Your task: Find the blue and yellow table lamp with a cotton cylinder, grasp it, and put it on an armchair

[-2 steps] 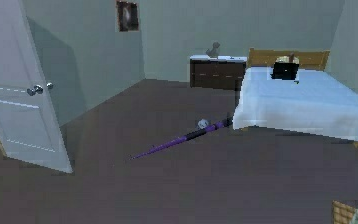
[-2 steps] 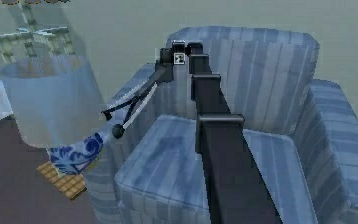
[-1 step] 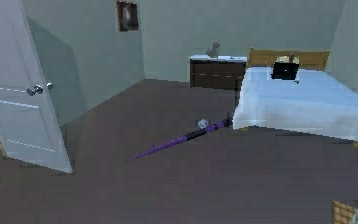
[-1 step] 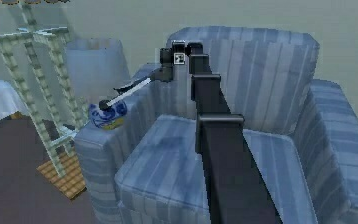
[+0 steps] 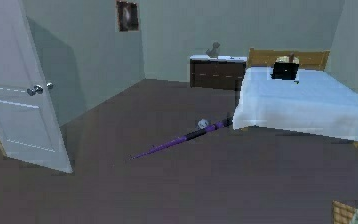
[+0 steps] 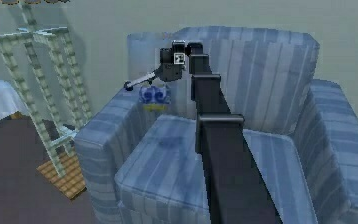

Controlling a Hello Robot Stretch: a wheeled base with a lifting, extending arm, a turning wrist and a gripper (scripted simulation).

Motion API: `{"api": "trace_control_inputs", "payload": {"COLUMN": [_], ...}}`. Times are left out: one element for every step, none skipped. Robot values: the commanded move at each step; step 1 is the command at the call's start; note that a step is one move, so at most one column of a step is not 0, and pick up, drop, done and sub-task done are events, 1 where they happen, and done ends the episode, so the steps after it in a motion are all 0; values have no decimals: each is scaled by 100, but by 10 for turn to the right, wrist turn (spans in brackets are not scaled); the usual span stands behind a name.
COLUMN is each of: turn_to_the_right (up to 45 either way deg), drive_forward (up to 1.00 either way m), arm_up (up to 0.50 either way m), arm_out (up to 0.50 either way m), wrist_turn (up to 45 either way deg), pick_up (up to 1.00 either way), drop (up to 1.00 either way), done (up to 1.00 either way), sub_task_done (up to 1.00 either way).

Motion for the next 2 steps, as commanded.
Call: {"api": "trace_control_inputs", "payload": {"turn_to_the_right": [0,0], "drive_forward": [0,0], "arm_up": [0,0], "arm_out": [0,0], "wrist_turn": [450,390], "pick_up": [0,0], "drop": [0,0], "done": [0,0], "sub_task_done": [0,0]}}
